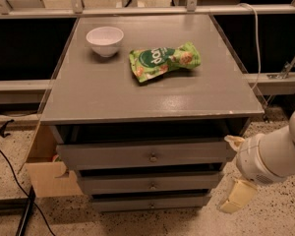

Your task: Open top drawer

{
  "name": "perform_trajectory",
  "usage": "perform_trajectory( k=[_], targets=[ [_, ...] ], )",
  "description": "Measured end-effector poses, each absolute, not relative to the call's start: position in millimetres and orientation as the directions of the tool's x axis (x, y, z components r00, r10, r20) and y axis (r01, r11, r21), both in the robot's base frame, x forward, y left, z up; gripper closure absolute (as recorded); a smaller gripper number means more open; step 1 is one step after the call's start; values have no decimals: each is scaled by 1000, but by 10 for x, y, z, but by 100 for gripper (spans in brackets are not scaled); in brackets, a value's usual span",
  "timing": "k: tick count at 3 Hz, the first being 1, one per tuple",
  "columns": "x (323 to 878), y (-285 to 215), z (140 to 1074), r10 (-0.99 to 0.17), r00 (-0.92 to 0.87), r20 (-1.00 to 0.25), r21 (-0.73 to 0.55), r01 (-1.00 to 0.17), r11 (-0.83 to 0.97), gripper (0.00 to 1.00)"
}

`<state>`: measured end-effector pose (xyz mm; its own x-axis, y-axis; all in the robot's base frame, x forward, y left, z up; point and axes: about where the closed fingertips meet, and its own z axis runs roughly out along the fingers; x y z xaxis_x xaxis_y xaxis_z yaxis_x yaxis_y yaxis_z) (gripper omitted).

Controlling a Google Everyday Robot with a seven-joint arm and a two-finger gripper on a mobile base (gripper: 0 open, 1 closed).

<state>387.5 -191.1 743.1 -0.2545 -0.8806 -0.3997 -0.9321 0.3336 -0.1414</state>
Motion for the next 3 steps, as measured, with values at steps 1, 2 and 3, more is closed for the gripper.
perform_trajectory(
  k=[1, 2, 3],
  targets=[
    [3943, -1913, 7236, -866, -236, -441, -145, -933, 328, 0],
    [4022, -1886, 7125, -857, -202, -473, -162, -937, 310, 0],
    [4152, -1829, 7017, -843, -156, -516, -179, -942, 284, 0]
  ],
)
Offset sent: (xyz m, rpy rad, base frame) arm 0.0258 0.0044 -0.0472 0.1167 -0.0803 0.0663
